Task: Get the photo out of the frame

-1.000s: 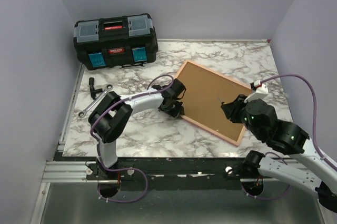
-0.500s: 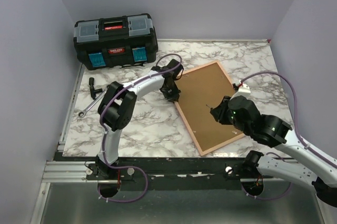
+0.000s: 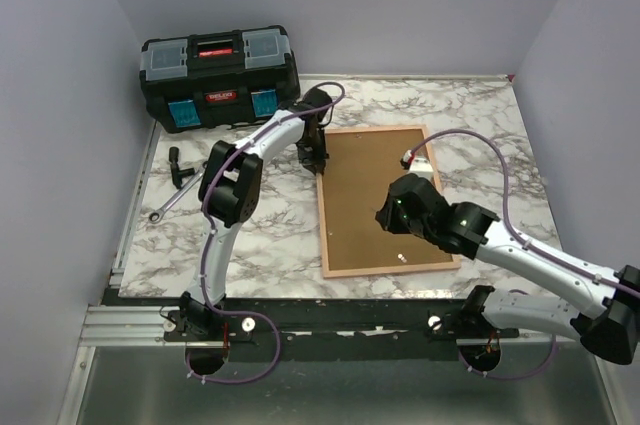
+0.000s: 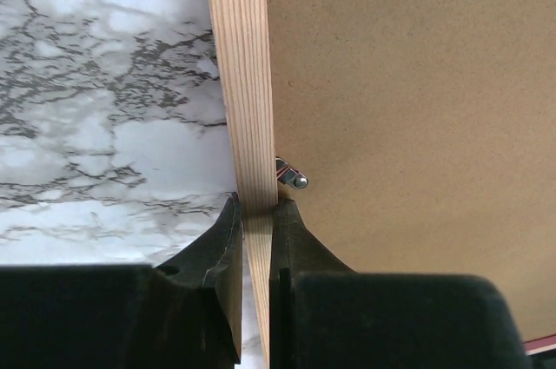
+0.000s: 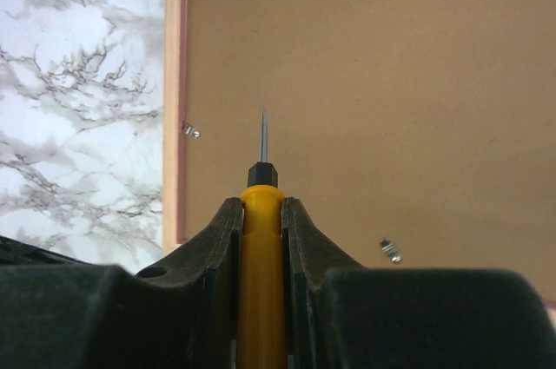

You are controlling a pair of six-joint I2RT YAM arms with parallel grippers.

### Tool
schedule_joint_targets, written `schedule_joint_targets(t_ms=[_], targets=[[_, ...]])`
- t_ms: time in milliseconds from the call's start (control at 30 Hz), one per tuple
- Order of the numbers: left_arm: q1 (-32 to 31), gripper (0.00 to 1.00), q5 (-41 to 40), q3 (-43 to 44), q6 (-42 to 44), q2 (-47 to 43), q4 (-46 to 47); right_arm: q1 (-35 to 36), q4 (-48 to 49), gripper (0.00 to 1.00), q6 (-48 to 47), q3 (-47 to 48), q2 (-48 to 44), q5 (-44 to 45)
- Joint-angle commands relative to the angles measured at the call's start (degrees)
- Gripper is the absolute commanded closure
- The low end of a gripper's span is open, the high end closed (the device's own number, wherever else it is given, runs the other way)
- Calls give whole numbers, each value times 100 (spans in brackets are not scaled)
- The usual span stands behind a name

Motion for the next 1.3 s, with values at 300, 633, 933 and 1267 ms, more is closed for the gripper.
schedule_joint_targets(t_ms=[300, 633, 933, 1267], targets=[[386, 35, 809, -376, 1109, -1376, 179, -219, 1380, 99, -635, 25, 1450, -818], [377, 29, 2051, -4025, 950, -3961, 1527, -387, 2049, 99, -470, 89, 2112, -2032], [-211, 36, 2781, -6580, -231, -4852, 3669, -375, 2198, 99, -433, 300, 2647, -2609], [-819, 65, 1937, -7499, -989, -5036, 4577, -42, 1918, 99, -134, 292, 2608, -2239]])
